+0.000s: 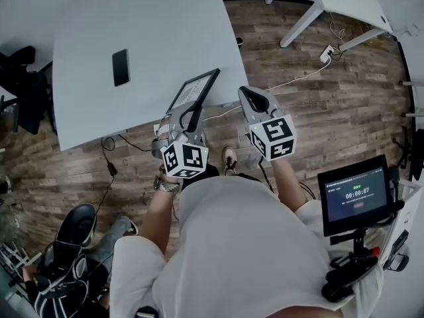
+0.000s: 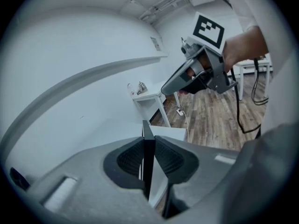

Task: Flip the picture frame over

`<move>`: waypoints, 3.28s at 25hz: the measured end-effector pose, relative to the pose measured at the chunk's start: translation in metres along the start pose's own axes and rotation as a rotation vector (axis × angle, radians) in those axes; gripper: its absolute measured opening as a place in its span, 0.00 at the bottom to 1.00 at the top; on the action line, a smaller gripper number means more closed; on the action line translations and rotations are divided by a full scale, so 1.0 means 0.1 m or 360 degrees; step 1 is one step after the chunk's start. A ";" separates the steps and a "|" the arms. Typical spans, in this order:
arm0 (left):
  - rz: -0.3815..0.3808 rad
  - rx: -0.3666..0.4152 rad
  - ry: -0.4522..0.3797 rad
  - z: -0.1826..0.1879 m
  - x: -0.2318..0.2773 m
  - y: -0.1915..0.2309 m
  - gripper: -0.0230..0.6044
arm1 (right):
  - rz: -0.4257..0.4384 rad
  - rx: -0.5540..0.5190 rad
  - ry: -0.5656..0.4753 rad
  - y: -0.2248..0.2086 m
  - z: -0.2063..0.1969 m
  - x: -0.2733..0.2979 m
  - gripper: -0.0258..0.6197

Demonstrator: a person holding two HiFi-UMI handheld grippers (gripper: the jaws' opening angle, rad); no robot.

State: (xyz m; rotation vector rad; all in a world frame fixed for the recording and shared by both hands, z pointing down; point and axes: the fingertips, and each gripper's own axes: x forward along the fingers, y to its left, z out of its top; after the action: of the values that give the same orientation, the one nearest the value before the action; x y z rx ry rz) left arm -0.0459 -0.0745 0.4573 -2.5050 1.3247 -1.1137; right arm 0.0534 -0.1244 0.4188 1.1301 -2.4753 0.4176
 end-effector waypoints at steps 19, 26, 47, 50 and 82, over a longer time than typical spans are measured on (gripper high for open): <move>-0.0390 -0.0674 -0.0345 0.27 0.02 0.32 0.15 | -0.0010 0.0124 -0.0047 -0.14 0.28 0.22 0.04; -0.0498 -0.0931 -0.0382 0.12 0.07 0.49 0.15 | -0.0012 0.0126 -0.0045 -0.11 0.29 0.33 0.04; -0.0733 -0.1402 -0.0383 -0.83 0.40 1.09 0.16 | -0.0060 0.0164 0.0097 0.16 0.02 0.93 0.04; -0.0727 -0.1407 -0.0370 -0.87 0.44 1.11 0.16 | -0.0074 0.0174 0.0107 0.15 0.00 0.92 0.04; -0.0512 -0.1569 0.0116 -1.83 0.88 1.25 0.22 | -0.0098 0.0146 0.0244 0.21 -0.26 0.87 0.04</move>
State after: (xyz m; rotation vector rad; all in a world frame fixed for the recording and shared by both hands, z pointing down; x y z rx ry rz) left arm -0.2172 -0.1746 0.5900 -3.4765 1.8684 -0.6526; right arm -0.0093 -0.1575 0.4793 1.1615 -2.3037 0.5821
